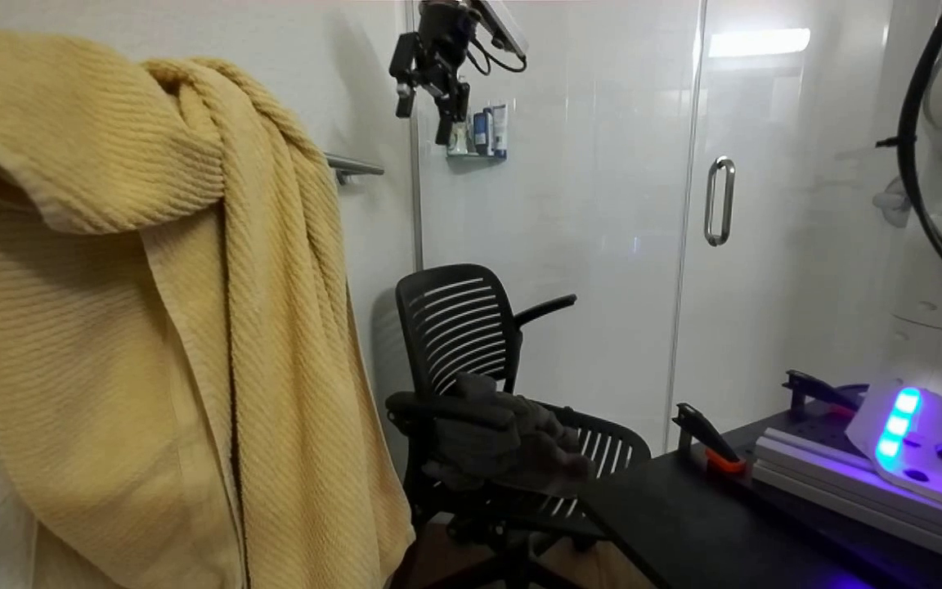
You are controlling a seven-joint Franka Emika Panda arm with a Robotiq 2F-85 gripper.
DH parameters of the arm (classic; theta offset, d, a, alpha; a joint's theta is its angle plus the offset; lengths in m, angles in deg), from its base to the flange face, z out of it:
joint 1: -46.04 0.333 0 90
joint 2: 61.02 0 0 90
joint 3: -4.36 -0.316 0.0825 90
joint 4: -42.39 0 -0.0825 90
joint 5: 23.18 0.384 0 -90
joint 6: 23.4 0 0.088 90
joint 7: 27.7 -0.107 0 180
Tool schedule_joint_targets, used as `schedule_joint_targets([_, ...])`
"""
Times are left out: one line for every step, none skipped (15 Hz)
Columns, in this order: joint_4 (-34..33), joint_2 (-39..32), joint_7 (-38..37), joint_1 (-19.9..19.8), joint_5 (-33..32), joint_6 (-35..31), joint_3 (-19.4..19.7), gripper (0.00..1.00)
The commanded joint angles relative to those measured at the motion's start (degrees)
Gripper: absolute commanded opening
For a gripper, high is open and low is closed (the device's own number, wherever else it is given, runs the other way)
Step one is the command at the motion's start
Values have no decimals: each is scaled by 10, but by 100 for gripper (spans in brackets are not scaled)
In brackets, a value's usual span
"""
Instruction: Remove the towels from the rail and place them on the seat of the black chair
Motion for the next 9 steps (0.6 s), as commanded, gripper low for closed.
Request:
schedule_joint_targets([18, 10, 66, 18, 37, 44, -24, 100])
schedule_joint_targets([13, 10, 76, 25, 36, 68, -32, 100])
schedule_joint_targets([15, 13, 91, 31, 31, 87, -37, 100])
schedule_joint_targets([10, 15, 100, 37, 19, 109, -43, 100])
schedule_joint_targets([13, 21, 103, 42, -3, 115, -47, 100])
schedule_joint_targets([2, 2, 78, 39, 14, 94, -44, 100])
schedule_joint_targets([2, 5, 82, 43, 6, 102, -47, 100])
schedule_joint_targets([2, 7, 83, 46, 3, 107, -49, 100])
schedule_joint_targets([4, 5, 87, 44, 4, 103, -48, 100])
